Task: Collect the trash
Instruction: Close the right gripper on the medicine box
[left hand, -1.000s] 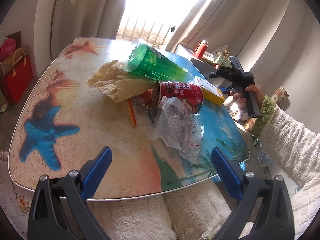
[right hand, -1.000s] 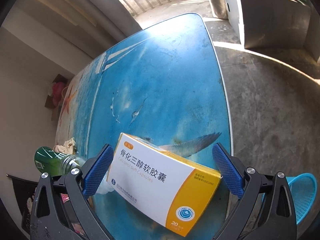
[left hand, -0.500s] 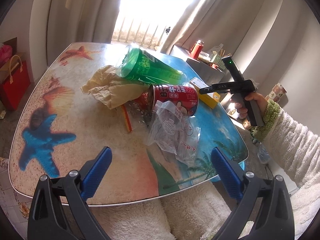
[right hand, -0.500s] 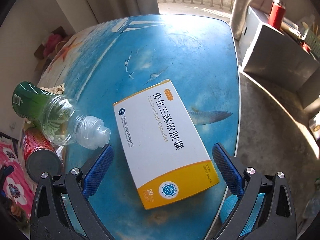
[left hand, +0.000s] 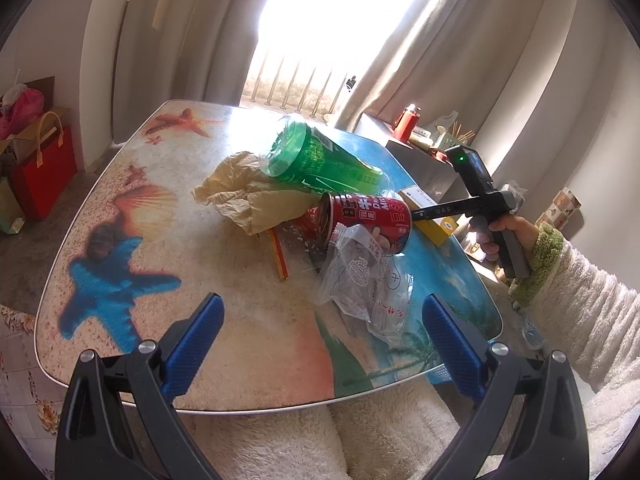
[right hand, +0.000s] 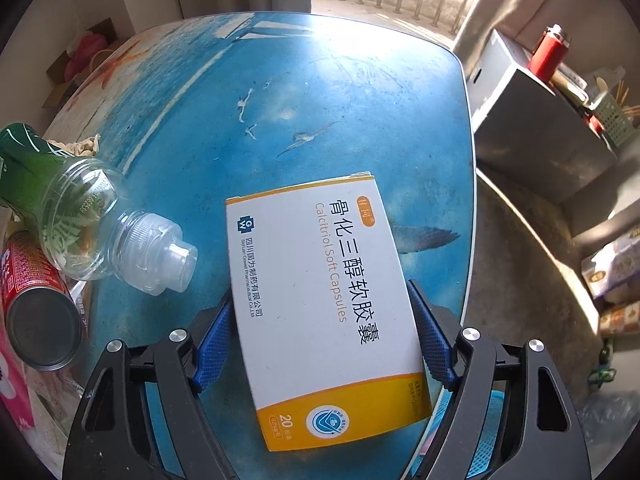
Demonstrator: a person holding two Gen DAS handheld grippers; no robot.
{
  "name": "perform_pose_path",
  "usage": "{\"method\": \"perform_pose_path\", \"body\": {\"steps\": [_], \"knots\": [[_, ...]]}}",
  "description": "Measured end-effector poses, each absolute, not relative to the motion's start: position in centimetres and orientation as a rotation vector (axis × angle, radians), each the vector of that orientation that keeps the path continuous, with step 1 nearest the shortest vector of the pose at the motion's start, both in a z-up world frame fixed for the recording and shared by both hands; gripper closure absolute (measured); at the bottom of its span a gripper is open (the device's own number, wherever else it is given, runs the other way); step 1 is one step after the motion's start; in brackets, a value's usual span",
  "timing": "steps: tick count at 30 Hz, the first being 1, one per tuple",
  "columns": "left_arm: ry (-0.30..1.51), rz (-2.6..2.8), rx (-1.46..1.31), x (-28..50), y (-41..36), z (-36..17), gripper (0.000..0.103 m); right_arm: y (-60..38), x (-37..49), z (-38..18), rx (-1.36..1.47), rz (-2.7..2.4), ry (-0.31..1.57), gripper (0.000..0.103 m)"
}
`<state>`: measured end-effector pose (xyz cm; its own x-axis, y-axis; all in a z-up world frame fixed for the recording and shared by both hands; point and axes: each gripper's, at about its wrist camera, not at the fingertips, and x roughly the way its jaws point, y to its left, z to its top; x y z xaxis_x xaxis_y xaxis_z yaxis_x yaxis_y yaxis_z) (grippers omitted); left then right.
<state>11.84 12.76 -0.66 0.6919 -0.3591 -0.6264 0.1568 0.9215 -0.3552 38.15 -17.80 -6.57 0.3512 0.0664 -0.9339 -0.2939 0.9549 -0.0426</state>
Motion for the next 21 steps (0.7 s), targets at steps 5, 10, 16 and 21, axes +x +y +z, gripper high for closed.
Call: {"method": "perform_pose_path", "body": {"steps": [5, 10, 16, 21], "knots": [[0.751, -0.302, -0.297, 11.7, 12.8, -0.7, 0.006, -18.7, 35.7, -6.5, -0.201, 0.228, 1.194, 0.031], [0.758, -0.309, -0.294, 11.6, 12.7, -0.8, 0.006, -19.4, 33.5, -6.6, -0.194, 0.213, 1.198, 0.031], [0.762, -0.321, -0.287, 11.8, 12.6, -0.7, 0.006, -18.4, 29.8, -6.4, -0.179, 0.212, 1.196, 0.031], [0.758, -0.334, -0.28, 11.9, 12.3, -0.5, 0.006, -17.5, 28.2, -6.5, -0.198, 0.215, 1.179, 0.028]]}}
